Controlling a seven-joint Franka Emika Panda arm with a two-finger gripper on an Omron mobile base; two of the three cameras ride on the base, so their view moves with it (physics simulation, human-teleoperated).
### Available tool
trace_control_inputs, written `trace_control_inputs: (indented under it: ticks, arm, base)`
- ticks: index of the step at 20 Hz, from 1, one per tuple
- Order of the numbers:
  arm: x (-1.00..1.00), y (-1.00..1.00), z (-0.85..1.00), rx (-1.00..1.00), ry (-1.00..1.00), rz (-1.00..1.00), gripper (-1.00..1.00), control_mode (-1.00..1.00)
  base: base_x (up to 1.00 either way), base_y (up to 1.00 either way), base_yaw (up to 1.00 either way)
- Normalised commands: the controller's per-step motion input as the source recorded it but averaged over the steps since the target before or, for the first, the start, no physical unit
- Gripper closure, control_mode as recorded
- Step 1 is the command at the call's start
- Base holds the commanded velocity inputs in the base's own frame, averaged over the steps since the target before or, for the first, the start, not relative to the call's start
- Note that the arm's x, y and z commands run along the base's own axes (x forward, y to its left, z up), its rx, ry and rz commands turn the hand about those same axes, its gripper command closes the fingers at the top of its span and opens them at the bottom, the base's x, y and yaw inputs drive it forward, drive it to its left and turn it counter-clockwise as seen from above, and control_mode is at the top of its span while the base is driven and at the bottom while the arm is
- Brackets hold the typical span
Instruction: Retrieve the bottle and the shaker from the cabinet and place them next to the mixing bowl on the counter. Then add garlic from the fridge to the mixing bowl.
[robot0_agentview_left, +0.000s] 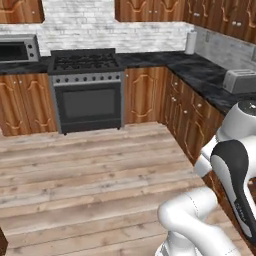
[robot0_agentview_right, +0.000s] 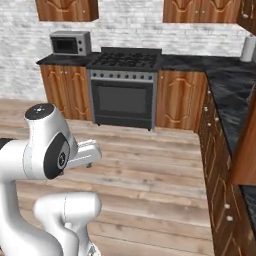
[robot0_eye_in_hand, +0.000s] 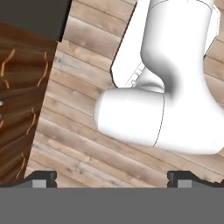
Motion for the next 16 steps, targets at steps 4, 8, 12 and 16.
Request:
trace_control_inputs:
  ticks: [4, 8, 12, 16]
  arm:
    - [0.00, 0.00, 0.00, 0.00, 0.00, 0.00, -1.00, 1.00]
    - [0.00, 0.00, 0.00, 0.00, 0.00, 0.00, -1.00, 1.00]
    - [0.00, 0.00, 0.00, 0.00, 0.00, 0.00, -1.00, 1.00]
    - [0.00, 0.00, 0.00, 0.00, 0.00, 0.00, -1.00, 1.00]
  base:
    - [0.12, 0.24, 0.39]
    - [0.14, 0.25, 0.40]
    - [0.15, 0.28, 0.41]
    - [0.15, 0.33, 0.41]
